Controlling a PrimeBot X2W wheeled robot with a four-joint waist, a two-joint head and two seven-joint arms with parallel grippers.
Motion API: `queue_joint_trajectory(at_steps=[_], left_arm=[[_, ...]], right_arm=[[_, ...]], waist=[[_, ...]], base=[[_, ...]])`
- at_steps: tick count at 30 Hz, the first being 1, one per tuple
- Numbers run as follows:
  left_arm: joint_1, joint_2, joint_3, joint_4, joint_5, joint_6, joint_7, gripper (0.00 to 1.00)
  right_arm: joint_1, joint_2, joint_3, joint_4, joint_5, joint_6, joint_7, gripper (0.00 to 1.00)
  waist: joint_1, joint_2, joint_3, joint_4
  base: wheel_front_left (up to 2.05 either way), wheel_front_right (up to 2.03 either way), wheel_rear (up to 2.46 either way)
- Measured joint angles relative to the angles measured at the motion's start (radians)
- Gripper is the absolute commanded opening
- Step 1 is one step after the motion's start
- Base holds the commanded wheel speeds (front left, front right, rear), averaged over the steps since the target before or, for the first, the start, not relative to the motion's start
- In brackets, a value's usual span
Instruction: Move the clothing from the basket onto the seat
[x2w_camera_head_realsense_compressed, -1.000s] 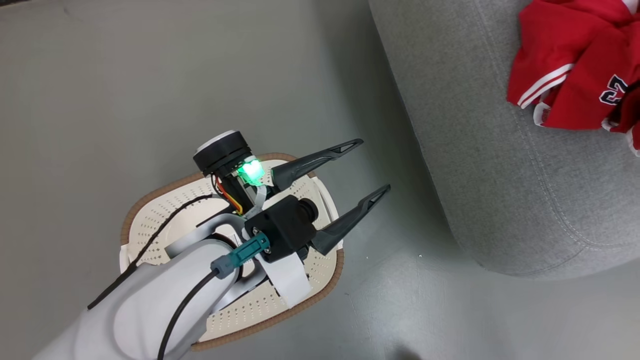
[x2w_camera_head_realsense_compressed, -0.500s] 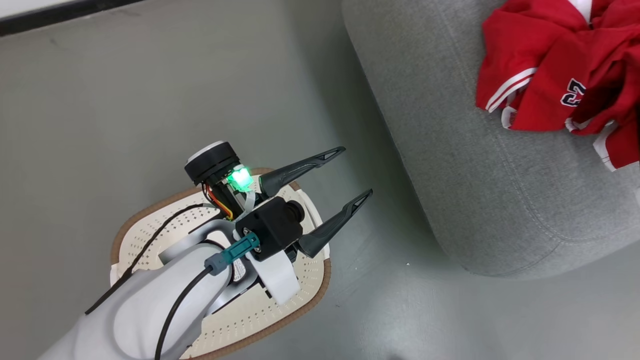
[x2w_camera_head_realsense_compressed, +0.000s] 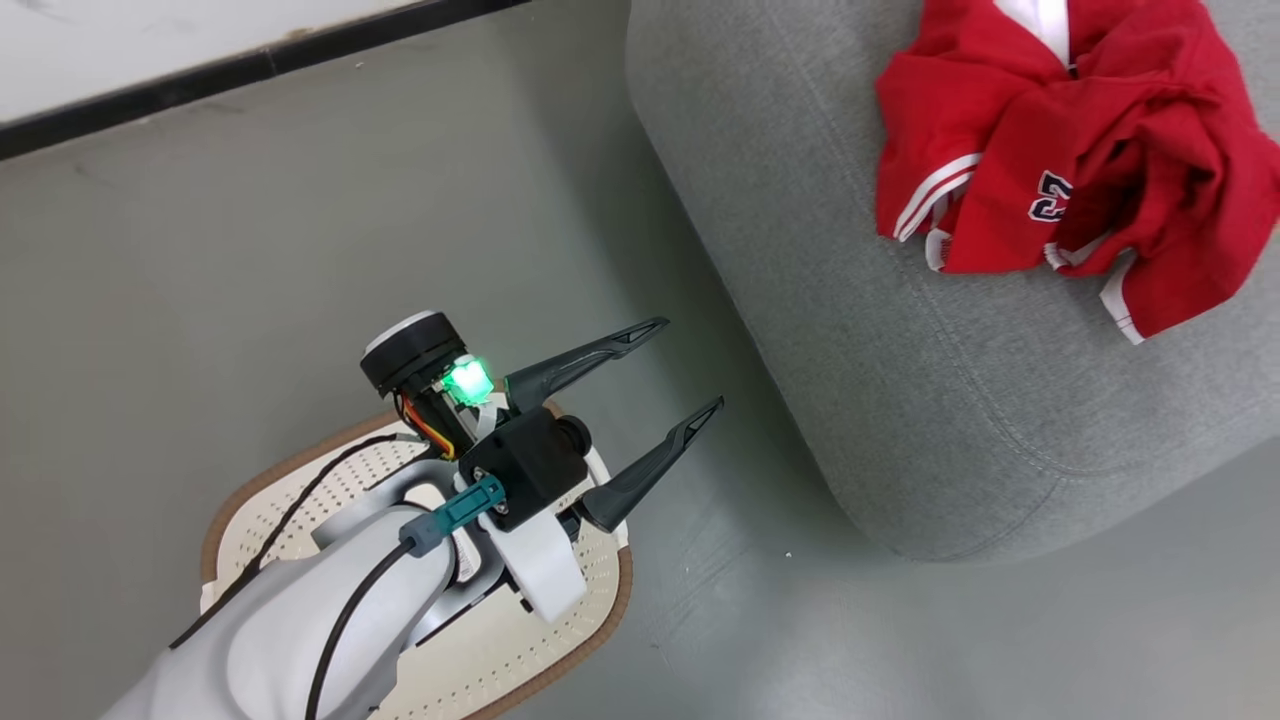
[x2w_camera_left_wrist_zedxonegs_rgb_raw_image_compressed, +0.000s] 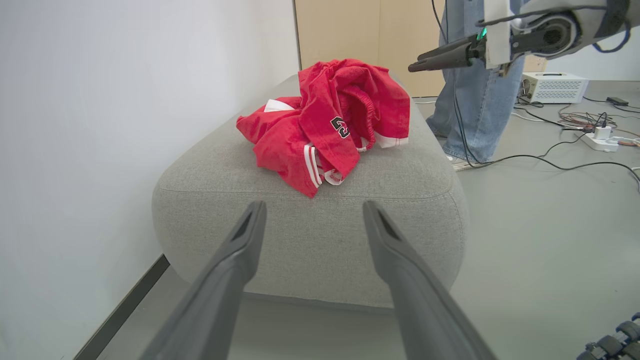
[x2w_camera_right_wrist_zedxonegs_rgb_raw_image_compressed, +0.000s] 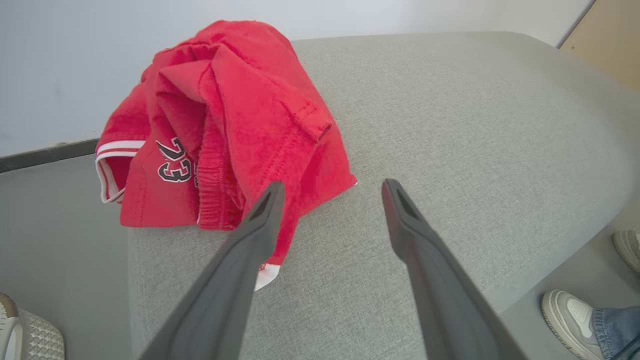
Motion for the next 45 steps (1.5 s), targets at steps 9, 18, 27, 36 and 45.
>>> queue_joint_trajectory(at_steps=[9, 18, 27, 36, 45], left_arm=[[0.037, 0.006, 0.039, 0.02, -0.025, 0.012, -0.008, 1.0], [0.083, 0.007, 0.1, 0.035, -0.047, 0.062, -0.009, 1.0], [0.158, 0.026, 0.212, 0.012, -0.074, 0.141, -0.009, 1.0], [0.253, 0.04, 0.354, 0.004, -0.122, 0.246, -0.011, 1.0], [0.352, 0.034, 0.483, -0.007, -0.147, 0.349, -0.011, 1.0]], right_arm=[[-0.001, -0.071, -0.018, -0.115, -0.037, 0.0, -0.006, 1.0], [-0.013, -0.052, 0.002, -0.205, -0.084, 0.0, -0.006, 1.0], [-0.081, 0.005, -0.027, -0.251, -0.199, 0.0, -0.007, 1.0], [-0.105, 0.128, -0.084, -0.302, -0.313, 0.0, -0.007, 1.0], [-0.074, 0.241, -0.143, -0.33, -0.394, 0.0, -0.007, 1.0]], waist=[[0.0, 0.0, -0.054, -0.025], [-0.0001, 0.0, -0.108, -0.015], [0.0, 0.0, -0.149, 0.041], [0.0, 0.0, -0.186, 0.114], [0.0, 0.0, -0.225, 0.187]], base=[[0.0, 0.0, 0.0], [0.0, 0.0, 0.0], [0.0, 0.0, 0.0], [0.0, 0.0, 0.0], [0.0, 0.0, 0.0]])
